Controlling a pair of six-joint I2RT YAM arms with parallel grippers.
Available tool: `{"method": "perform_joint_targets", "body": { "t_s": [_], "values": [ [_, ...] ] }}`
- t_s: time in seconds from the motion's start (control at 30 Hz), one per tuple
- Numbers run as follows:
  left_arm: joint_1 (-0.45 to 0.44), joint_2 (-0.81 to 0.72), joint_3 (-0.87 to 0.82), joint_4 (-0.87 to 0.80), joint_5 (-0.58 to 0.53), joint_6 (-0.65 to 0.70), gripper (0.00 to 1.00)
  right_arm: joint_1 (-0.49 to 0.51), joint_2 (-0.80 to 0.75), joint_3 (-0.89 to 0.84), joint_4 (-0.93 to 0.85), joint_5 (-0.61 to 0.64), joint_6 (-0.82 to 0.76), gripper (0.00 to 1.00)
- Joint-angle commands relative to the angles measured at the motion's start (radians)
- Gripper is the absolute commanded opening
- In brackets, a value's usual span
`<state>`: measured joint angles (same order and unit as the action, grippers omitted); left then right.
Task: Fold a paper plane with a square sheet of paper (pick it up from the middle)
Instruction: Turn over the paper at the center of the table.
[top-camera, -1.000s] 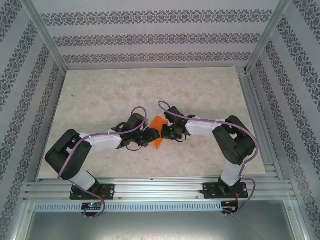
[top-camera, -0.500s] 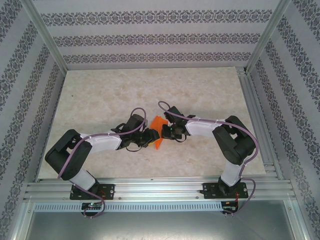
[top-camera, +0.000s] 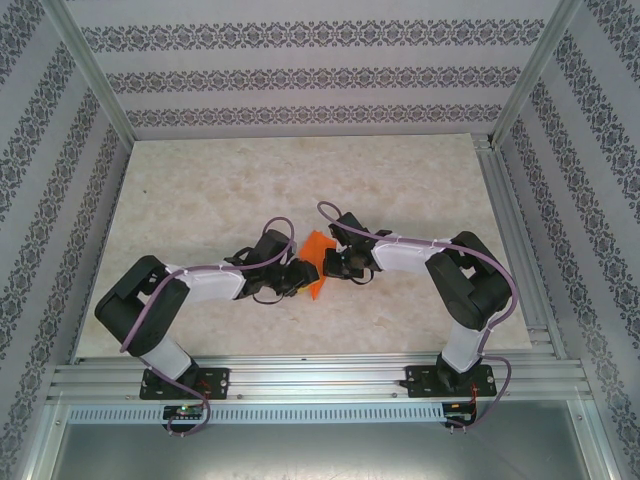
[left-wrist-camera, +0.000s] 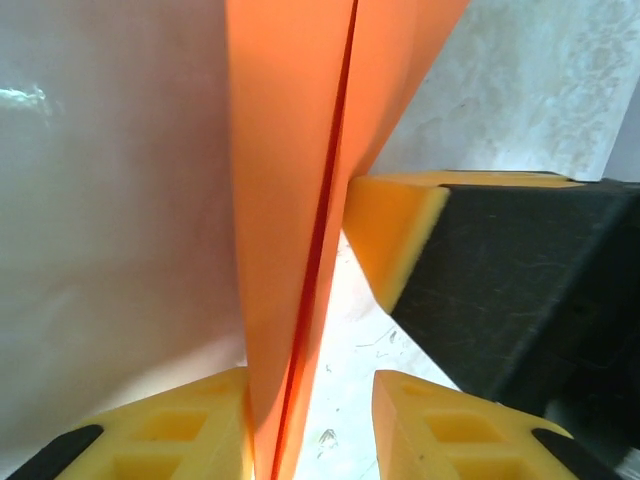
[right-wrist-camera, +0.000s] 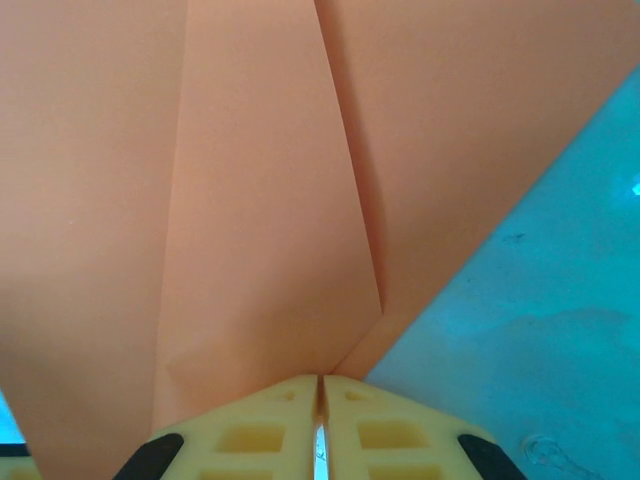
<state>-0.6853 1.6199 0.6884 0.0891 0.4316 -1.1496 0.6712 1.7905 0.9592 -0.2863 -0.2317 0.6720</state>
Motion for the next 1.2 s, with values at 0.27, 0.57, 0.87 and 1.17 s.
{"method": "perform_joint_targets", "body": {
  "t_s": [0.27,0.57,0.87,1.17],
  "values": [
    [-0.028,0.037,0.066,-0.042,0.013,0.111,0.26,-0.009,-0.009,-0.01,0.02,-0.008,0.012,0.11],
    [-0.034,0.023,0.1,-0.155,-0.049,0.187,0.1,-0.018,-0.064,-0.01,0.016,-0.018,0.009,0.12],
    [-0.071,-0.072,0.203,-0.461,-0.291,0.312,0.06,-0.069,-0.253,-0.044,-0.088,0.034,-0.024,0.14],
    [-0.278,0.034,0.523,-1.085,-0.94,0.373,0.05,-0.216,-0.566,-0.223,-0.197,0.111,-0.04,0.18]
  ]
}}
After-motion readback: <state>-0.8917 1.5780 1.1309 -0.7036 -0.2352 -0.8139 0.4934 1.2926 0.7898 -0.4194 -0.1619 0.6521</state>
